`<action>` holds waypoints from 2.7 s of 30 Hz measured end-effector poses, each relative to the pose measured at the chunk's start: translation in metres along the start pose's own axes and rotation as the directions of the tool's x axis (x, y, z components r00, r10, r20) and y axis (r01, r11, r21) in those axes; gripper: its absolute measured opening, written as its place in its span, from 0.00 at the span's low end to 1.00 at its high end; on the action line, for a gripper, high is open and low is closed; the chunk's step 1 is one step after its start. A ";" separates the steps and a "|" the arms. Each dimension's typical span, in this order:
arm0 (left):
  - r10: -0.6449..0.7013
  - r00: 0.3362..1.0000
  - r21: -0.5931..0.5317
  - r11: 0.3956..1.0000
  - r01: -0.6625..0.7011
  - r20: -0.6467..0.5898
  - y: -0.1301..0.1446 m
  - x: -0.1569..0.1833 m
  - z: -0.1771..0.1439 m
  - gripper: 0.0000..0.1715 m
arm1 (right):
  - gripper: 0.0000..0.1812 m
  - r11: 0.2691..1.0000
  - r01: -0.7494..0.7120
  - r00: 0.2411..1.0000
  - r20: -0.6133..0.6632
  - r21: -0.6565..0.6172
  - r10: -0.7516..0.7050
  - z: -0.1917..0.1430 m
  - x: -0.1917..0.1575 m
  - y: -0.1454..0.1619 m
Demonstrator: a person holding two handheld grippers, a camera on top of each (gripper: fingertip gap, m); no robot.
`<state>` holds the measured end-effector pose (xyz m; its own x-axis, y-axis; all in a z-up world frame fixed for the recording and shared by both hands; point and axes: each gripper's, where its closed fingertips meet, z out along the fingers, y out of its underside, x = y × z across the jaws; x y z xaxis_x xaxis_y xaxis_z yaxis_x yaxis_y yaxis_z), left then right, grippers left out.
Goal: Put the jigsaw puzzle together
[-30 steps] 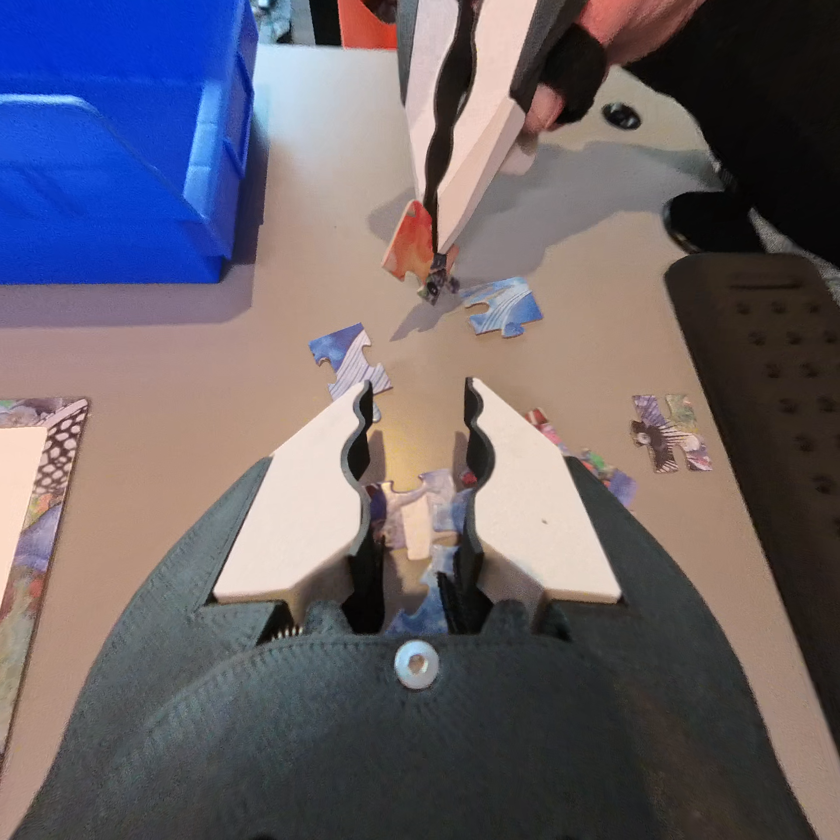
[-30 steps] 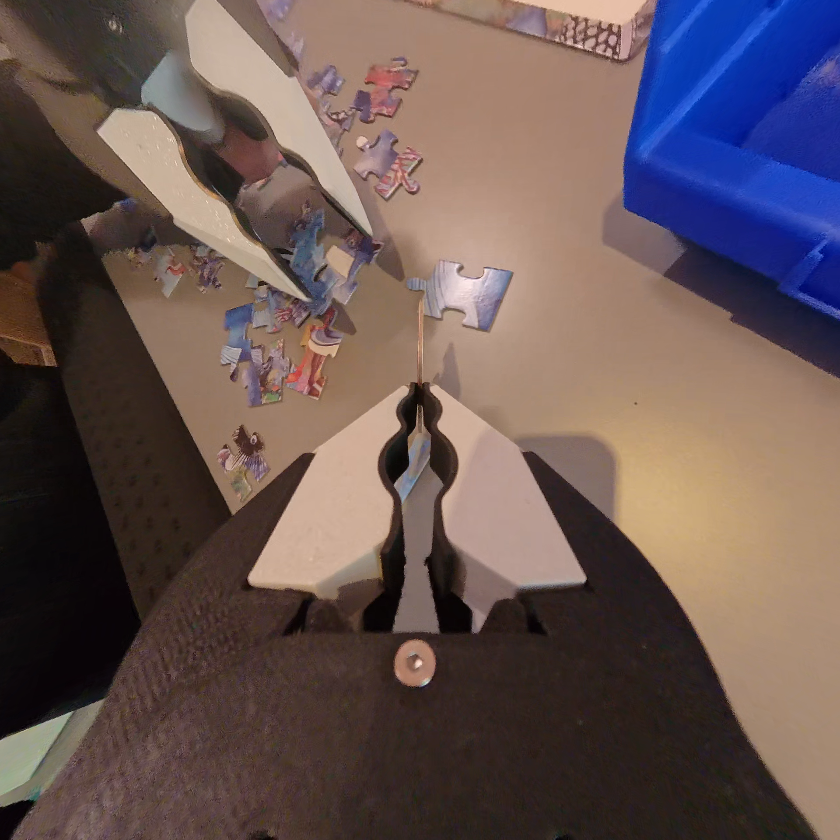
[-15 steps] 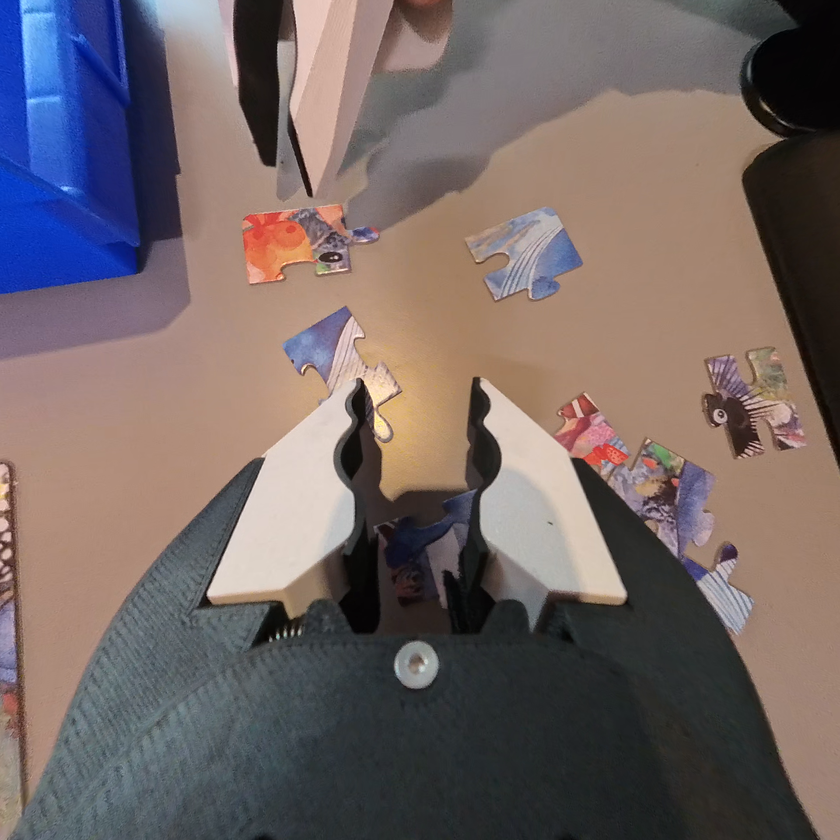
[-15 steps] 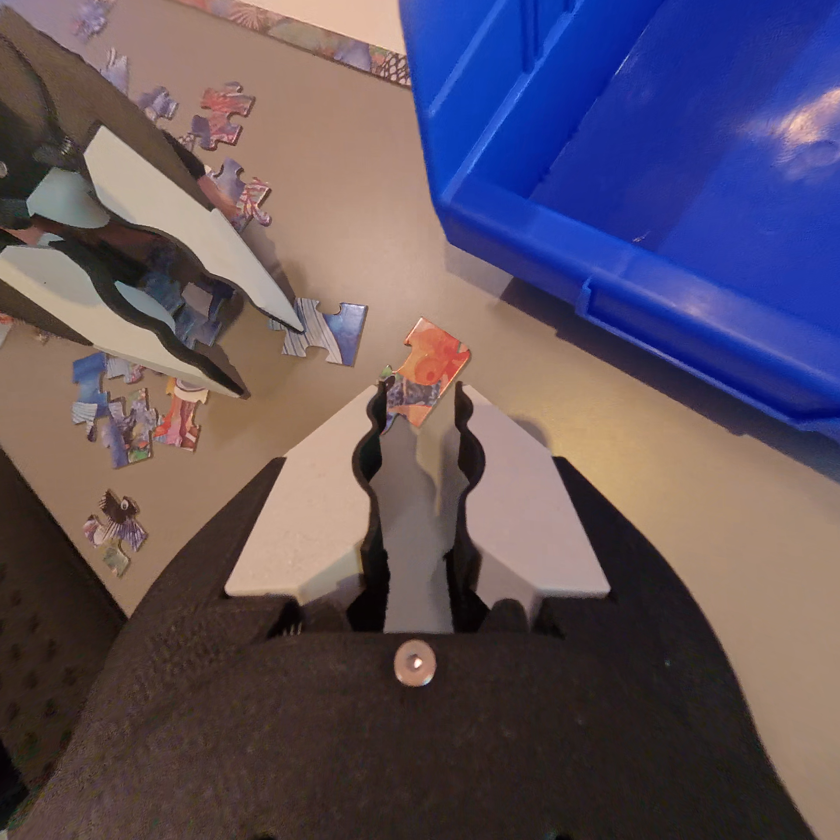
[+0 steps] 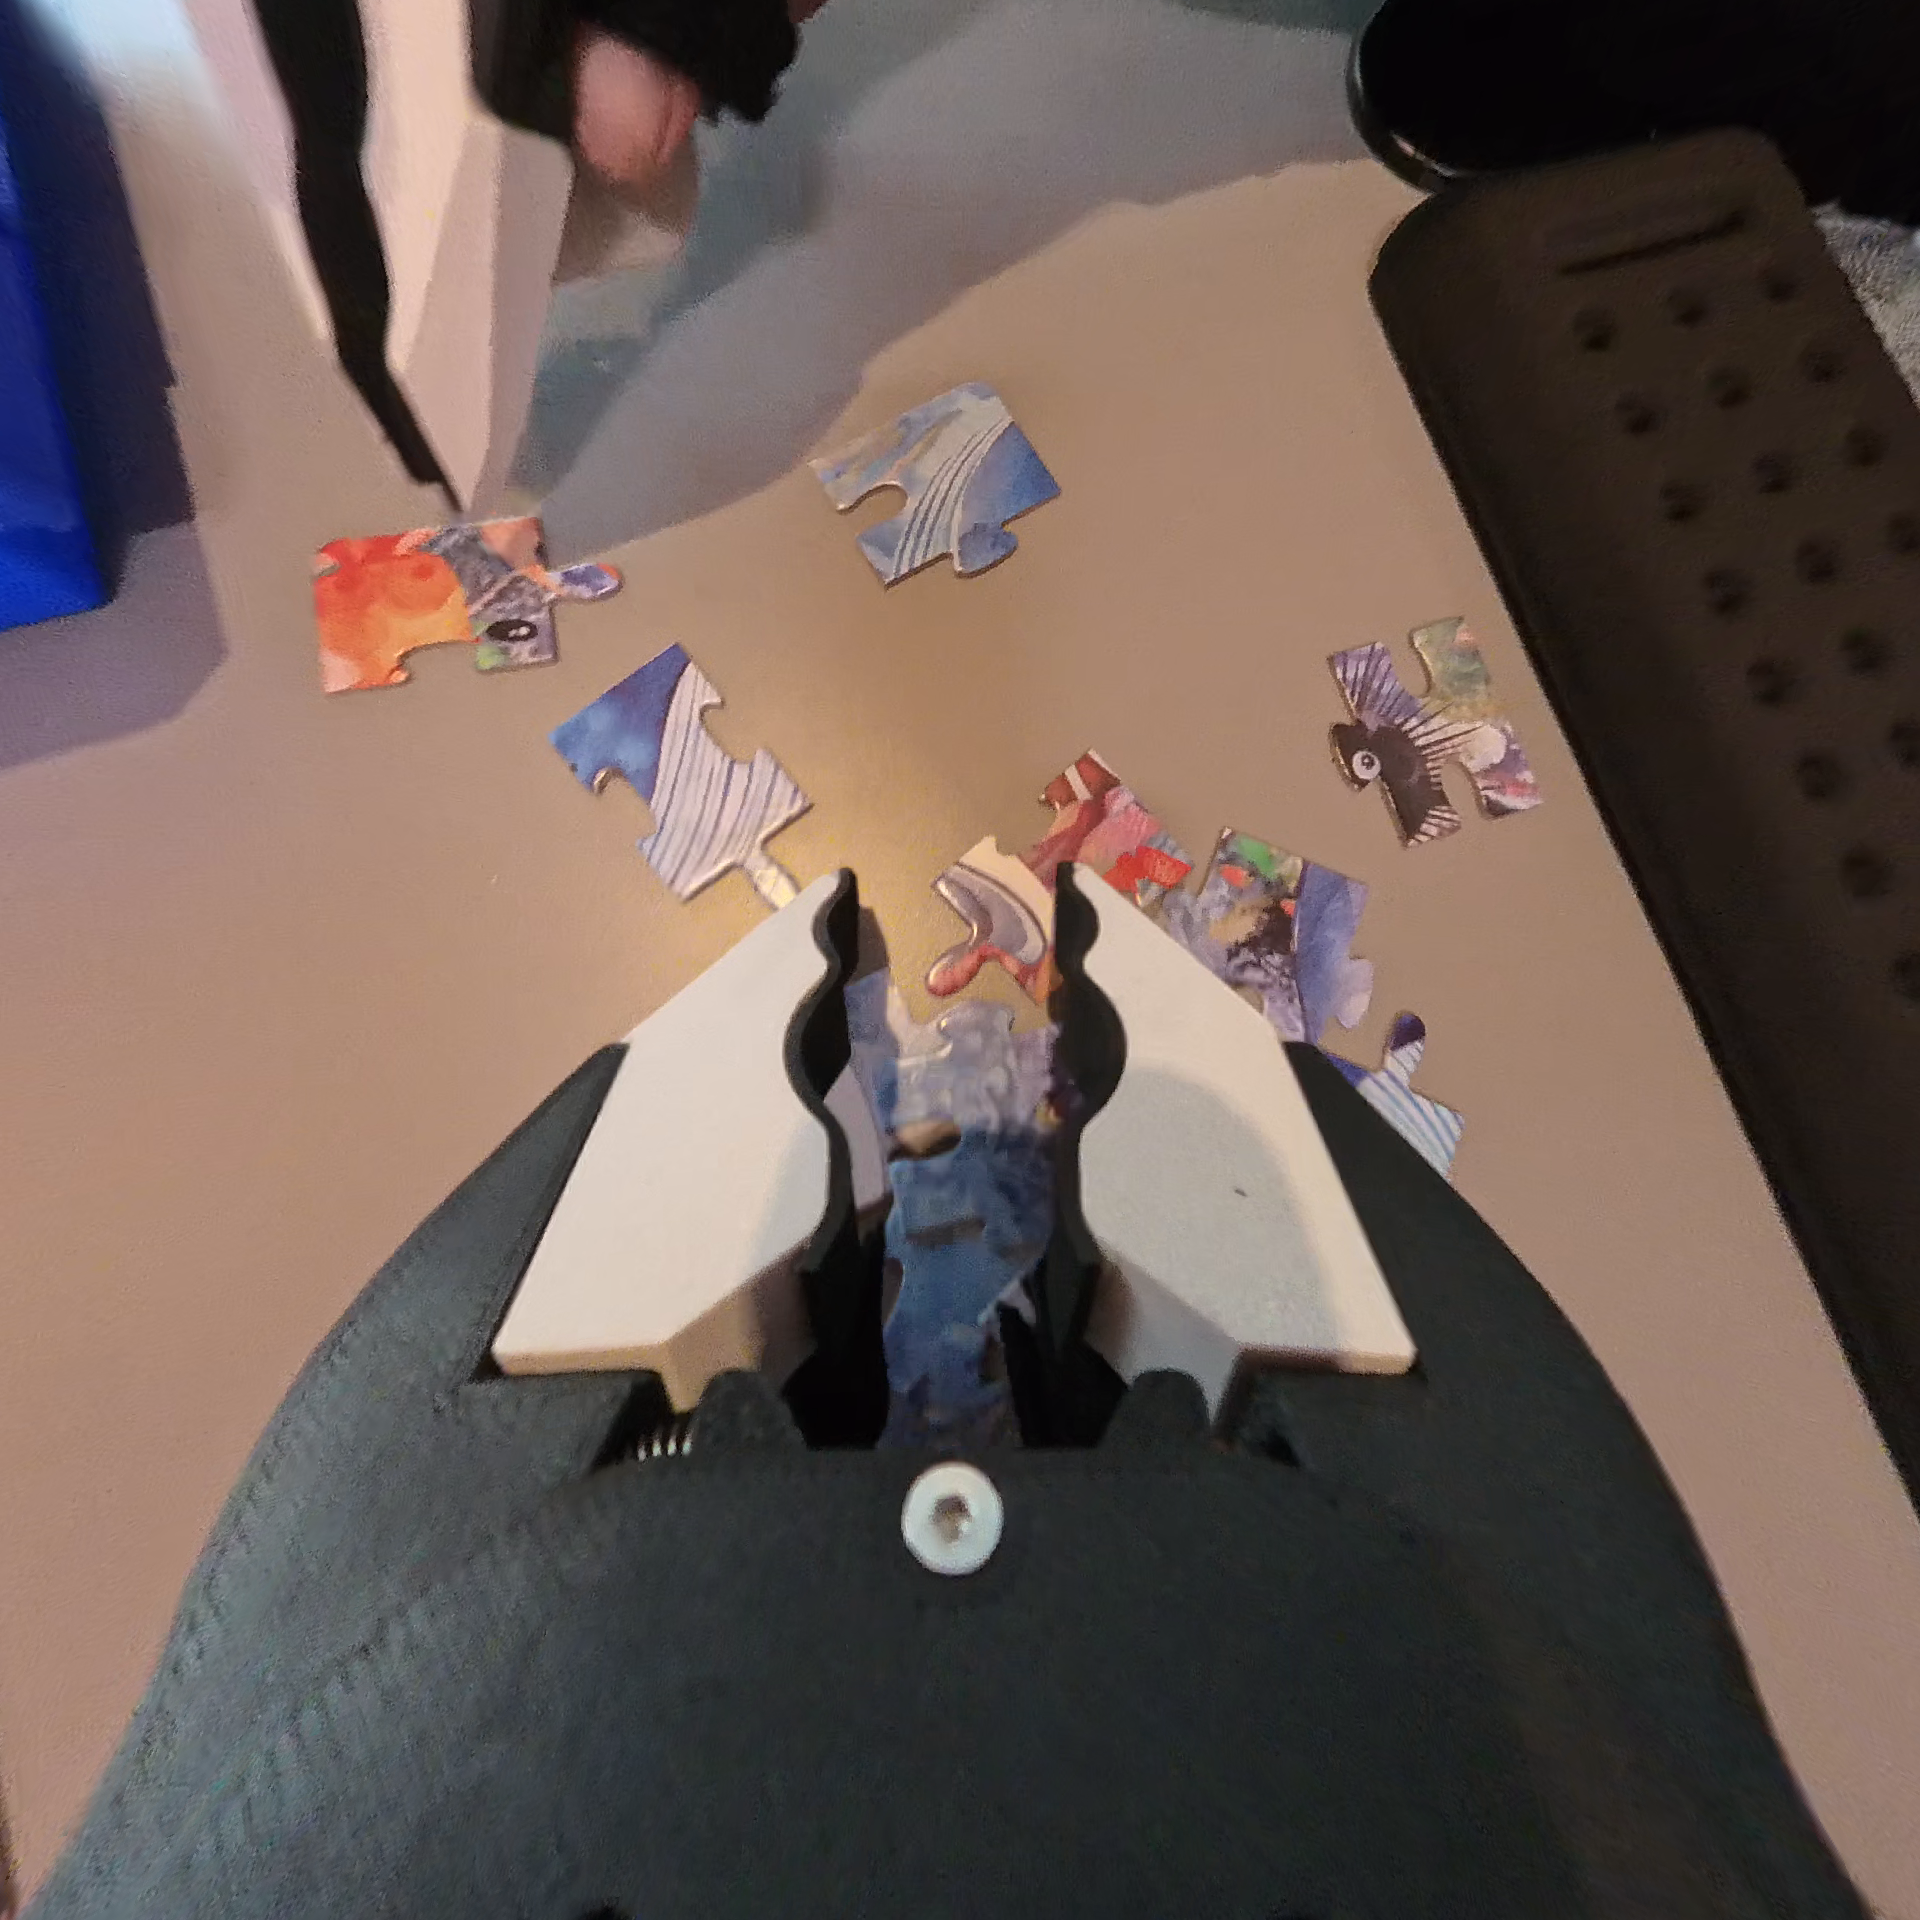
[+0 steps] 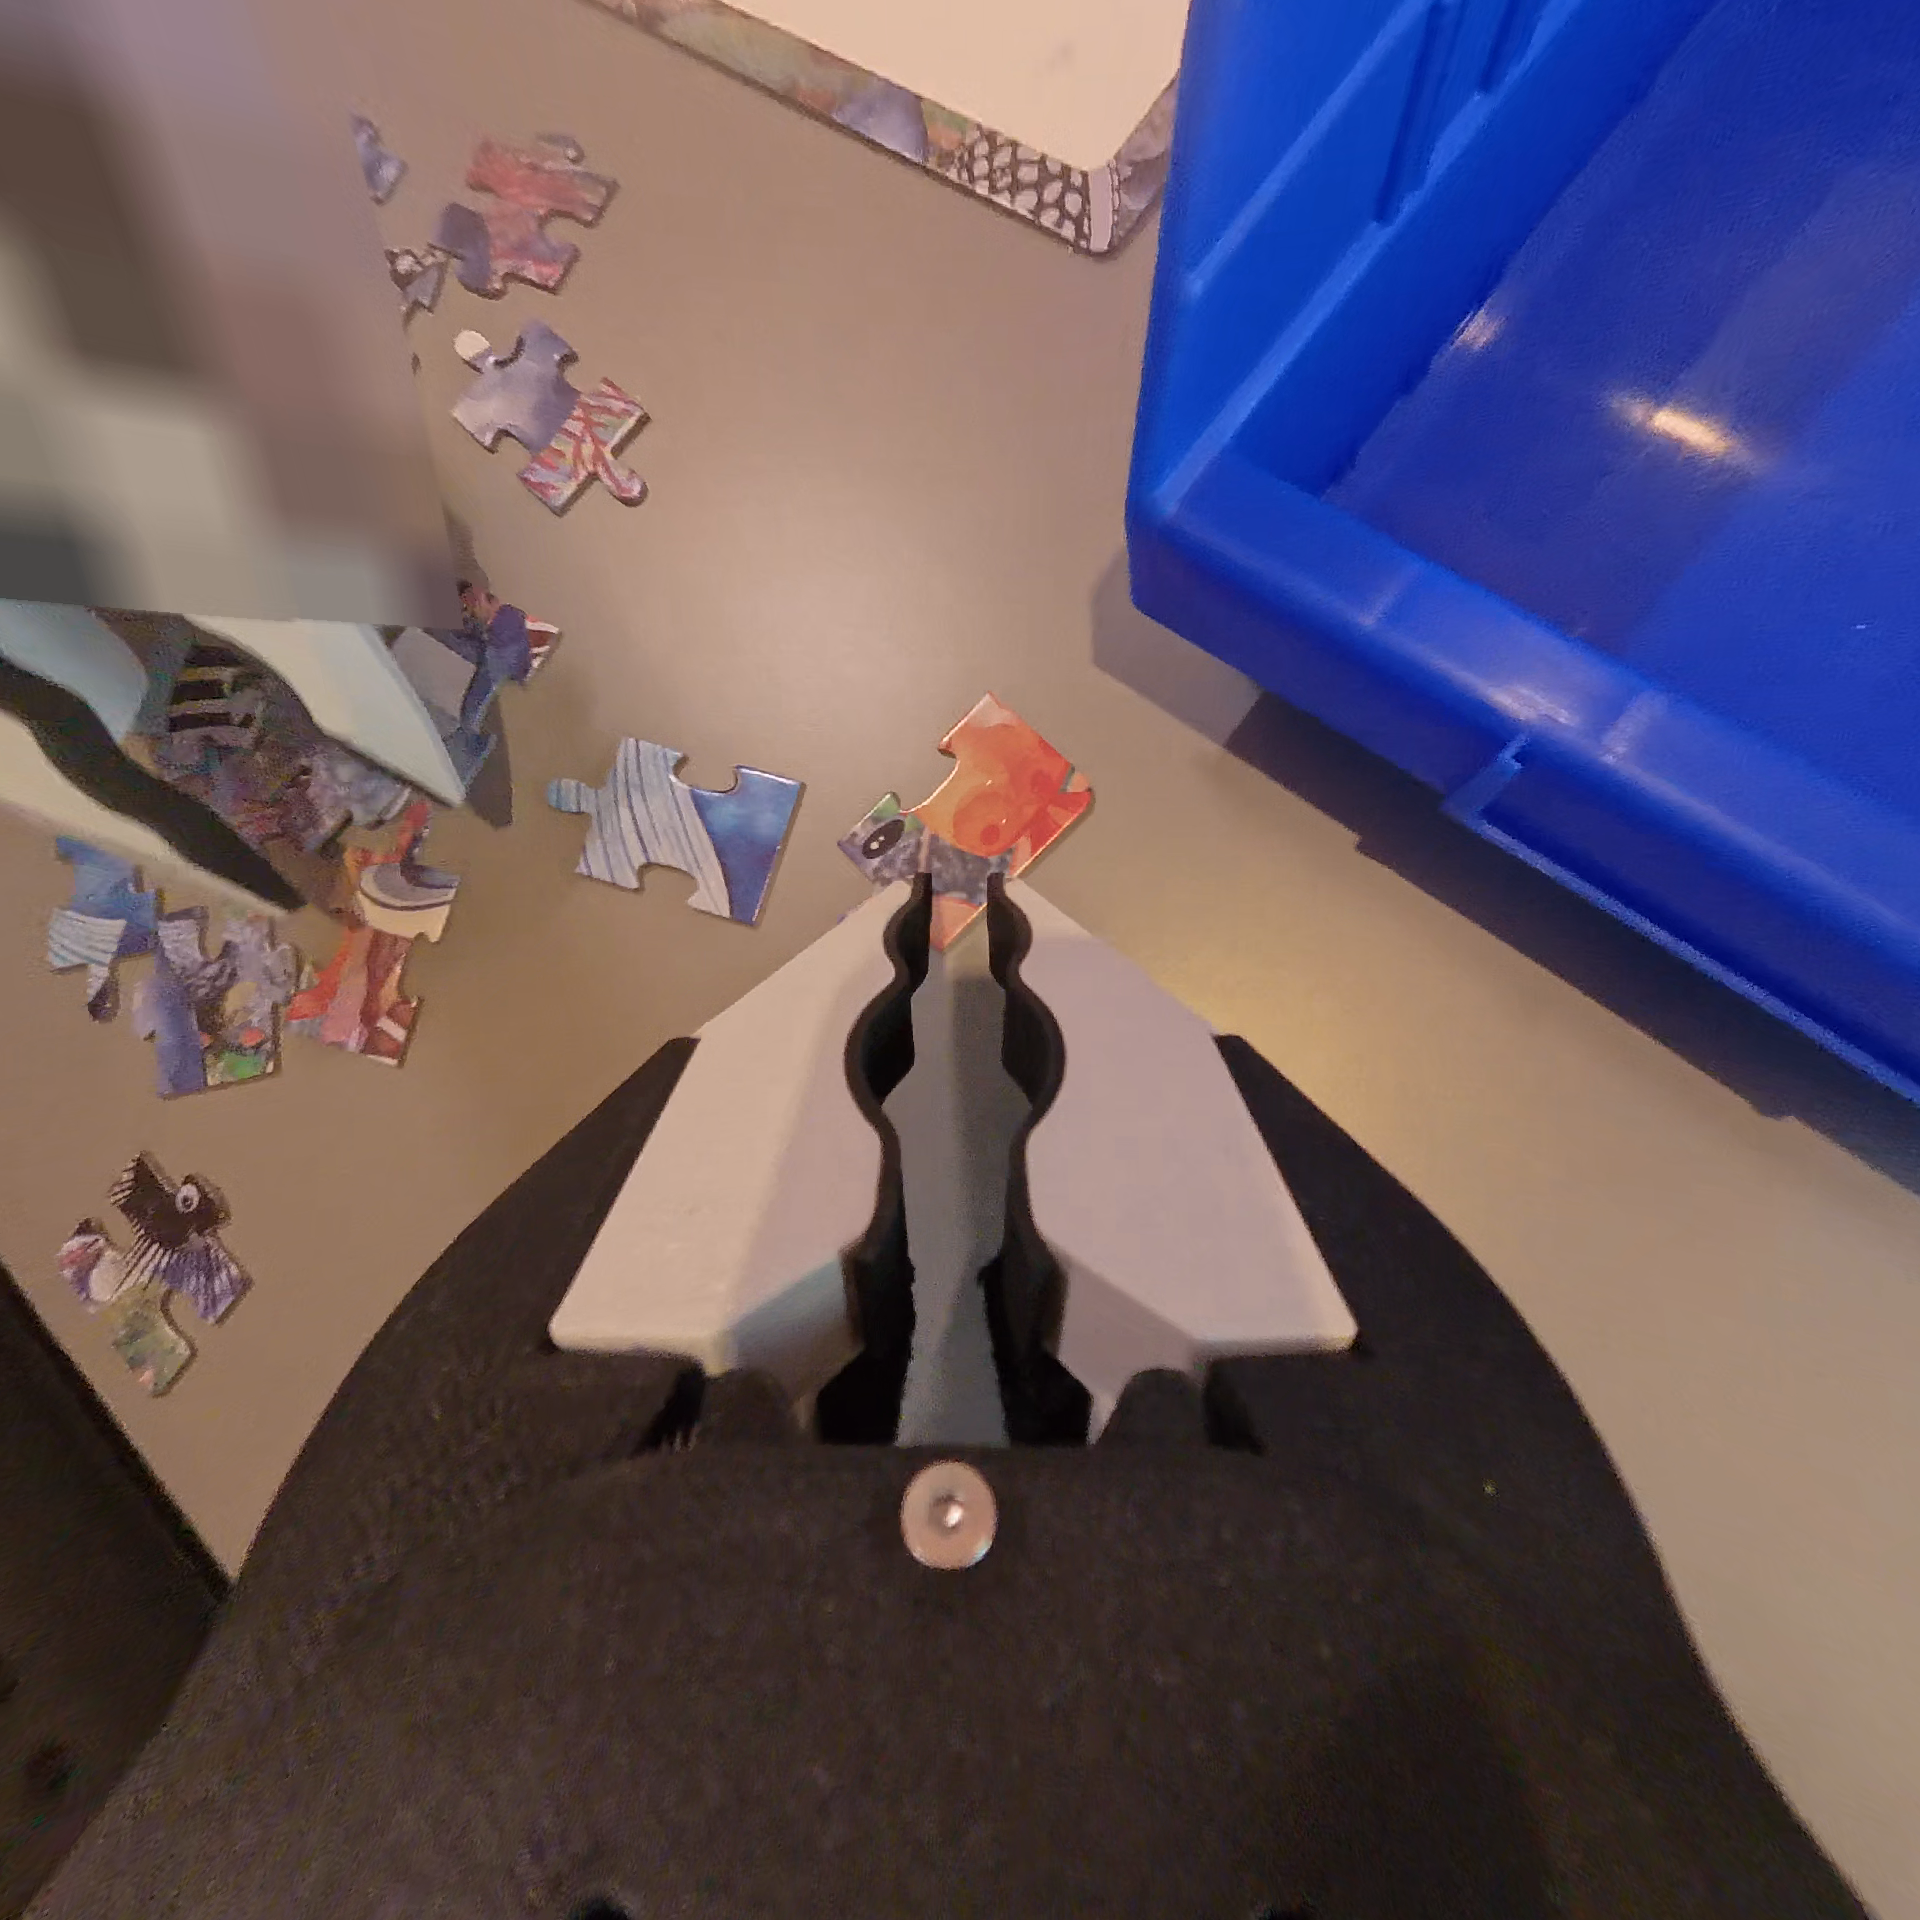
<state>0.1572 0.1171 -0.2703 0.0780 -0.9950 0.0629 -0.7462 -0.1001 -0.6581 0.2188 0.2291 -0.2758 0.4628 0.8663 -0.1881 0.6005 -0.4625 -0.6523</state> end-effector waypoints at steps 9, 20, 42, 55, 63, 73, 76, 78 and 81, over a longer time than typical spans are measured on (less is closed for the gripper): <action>-0.057 0.987 -0.073 0.995 0.068 0.150 0.040 0.001 -0.089 0.26 | 0.06 0.992 0.079 0.996 0.036 0.096 -0.083 -0.030 -0.044 -0.005; -0.130 0.930 -0.224 0.950 0.216 0.344 0.140 0.090 -0.188 0.37 | 0.09 0.943 0.326 0.929 0.162 0.066 -0.333 -0.023 -0.163 -0.015; -0.387 0.843 -0.241 0.837 0.491 0.373 0.270 0.181 -0.200 0.27 | 0.12 0.848 0.528 0.810 0.318 -0.031 -0.493 0.044 -0.268 -0.021; -0.376 0.850 -0.101 0.893 0.438 0.369 0.254 0.179 -0.188 0.06 | 0.11 0.869 0.495 0.822 0.322 0.005 -0.470 0.045 -0.260 -0.022; -0.387 0.780 0.036 0.904 0.426 0.492 0.238 0.132 -0.203 0.29 | 0.11 0.879 0.475 0.827 0.319 0.041 -0.462 0.044 -0.258 -0.026; -0.419 0.763 -0.006 0.874 0.485 0.492 0.257 0.109 -0.195 0.35 | 0.11 0.890 0.454 0.839 0.316 0.043 -0.443 0.048 -0.251 -0.026; -0.423 0.781 -0.007 0.878 0.479 0.459 0.254 0.109 -0.191 0.32 | 0.11 0.894 0.447 0.841 0.321 0.045 -0.436 0.048 -0.249 -0.026; -0.411 0.797 -0.016 0.885 0.465 0.443 0.251 0.109 -0.189 0.31 | 0.11 0.895 0.445 0.841 0.324 0.043 -0.433 0.049 -0.249 -0.025; -0.404 0.864 -0.029 0.902 0.432 0.302 0.235 0.129 -0.177 0.24 | 0.10 0.896 0.441 0.841 0.328 0.042 -0.430 0.049 -0.248 -0.024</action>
<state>-0.1248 -0.0360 -0.2840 0.5684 -0.8175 0.0933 -0.6581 -0.5197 -0.5448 0.0577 0.0349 -0.2499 -0.0822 0.9895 -0.1187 0.7151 -0.0243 -0.6986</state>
